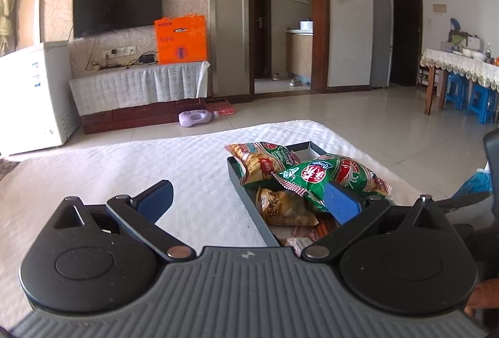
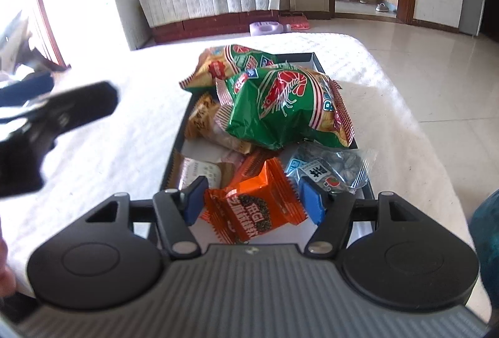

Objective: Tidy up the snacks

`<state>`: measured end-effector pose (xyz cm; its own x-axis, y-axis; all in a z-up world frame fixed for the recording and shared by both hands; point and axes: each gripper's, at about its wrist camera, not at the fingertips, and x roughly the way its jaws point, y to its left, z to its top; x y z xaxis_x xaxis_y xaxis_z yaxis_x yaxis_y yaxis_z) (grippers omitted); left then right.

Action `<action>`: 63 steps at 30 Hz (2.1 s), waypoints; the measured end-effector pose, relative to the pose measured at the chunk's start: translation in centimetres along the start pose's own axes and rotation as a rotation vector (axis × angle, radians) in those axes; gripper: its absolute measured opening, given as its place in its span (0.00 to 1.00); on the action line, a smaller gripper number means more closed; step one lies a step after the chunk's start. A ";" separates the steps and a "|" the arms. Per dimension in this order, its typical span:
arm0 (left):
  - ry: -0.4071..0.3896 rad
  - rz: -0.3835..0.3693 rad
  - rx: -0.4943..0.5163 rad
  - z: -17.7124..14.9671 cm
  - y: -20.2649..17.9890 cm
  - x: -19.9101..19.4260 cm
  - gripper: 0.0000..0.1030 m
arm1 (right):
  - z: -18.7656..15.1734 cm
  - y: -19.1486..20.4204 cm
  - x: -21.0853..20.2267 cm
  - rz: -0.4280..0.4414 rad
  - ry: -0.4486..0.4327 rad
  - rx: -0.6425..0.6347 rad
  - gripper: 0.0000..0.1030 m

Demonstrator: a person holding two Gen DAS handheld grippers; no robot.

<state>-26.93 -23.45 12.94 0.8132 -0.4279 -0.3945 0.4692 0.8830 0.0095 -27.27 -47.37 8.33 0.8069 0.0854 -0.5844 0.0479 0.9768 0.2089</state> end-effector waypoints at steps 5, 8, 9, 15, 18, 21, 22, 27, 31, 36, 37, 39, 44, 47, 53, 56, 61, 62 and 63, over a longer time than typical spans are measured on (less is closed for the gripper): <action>-0.037 0.057 -0.041 -0.8 0.0 -3.3 1.00 | -0.2 0.0 0.0 0.012 -0.005 -0.009 0.67; -0.039 0.066 -0.018 -1.4 -0.1 -4.6 1.00 | -0.2 -0.1 -0.8 0.018 -0.040 0.010 0.68; -0.033 0.063 -0.010 -1.5 0.0 -4.8 1.00 | -0.3 -0.1 -1.2 0.020 -0.053 0.018 0.68; -0.004 0.059 -0.015 -2.2 -0.1 -5.9 1.00 | -1.5 0.5 -3.8 0.025 -0.122 0.018 0.68; -0.005 0.059 -0.014 -2.4 -0.1 -6.0 1.00 | -2.2 0.4 -5.5 0.006 -0.168 0.035 0.68; 0.002 0.060 -0.018 -2.5 -0.2 -6.0 1.00 | -2.8 0.4 -7.5 -0.022 -0.250 0.058 0.68; 0.006 0.061 -0.021 -2.5 -0.2 -6.0 1.00 | -3.0 0.4 -8.0 -0.030 -0.274 0.066 0.68; 0.015 0.057 -0.045 -2.6 -0.2 -6.1 1.00 | -3.8 0.5 -9.3 -0.055 -0.325 0.084 0.79; 0.013 0.055 -0.037 -2.6 -0.2 -6.2 1.00 | -4.1 0.8 -9.5 -0.072 -0.310 0.077 0.79; 0.024 0.061 -0.049 -2.5 0.0 -6.1 1.00 | -4.5 1.6 -9.6 -0.077 -0.279 0.047 0.79; 0.027 0.059 -0.052 -2.5 0.1 -6.2 1.00 | -4.6 1.8 -9.7 -0.077 -0.271 0.044 0.79; 0.031 0.056 -0.054 -2.6 0.1 -6.4 1.00 | -4.8 2.0 -9.8 -0.084 -0.257 0.040 0.79; 0.045 0.047 -0.050 -3.0 0.0 -6.7 1.00 | -5.5 2.5 -10.1 -0.100 -0.213 0.026 0.79; 0.055 0.044 -0.039 -3.3 -0.2 -7.0 1.00 | -6.1 2.8 -10.7 -0.106 -0.188 0.017 0.79; 0.073 0.031 -0.025 -4.0 -0.5 -7.7 1.00 | -7.7 3.6 -11.5 -0.100 -0.124 -0.006 0.79; 0.081 0.027 -0.018 -4.3 -0.7 -7.8 1.00 | -8.3 4.1 -11.5 -0.099 -0.092 -0.024 0.79; 0.100 0.017 -0.012 -4.8 -1.0 -8.0 1.00 | -9.0 4.5 -11.4 -0.100 -0.052 -0.036 0.79; 0.104 0.014 -0.013 -5.0 -1.1 -8.0 1.00 | -9.1 4.5 -11.4 -0.100 -0.044 -0.037 0.79; 0.109 0.011 -0.011 -5.1 -1.3 -8.1 1.00 | -9.3 4.5 -11.4 -0.099 -0.036 -0.038 0.79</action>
<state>-35.91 -20.09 11.42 0.7758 -0.3954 -0.4917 0.4562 0.8899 0.0042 -41.75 -42.09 8.64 0.8199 -0.0182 -0.5722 0.1067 0.9869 0.1214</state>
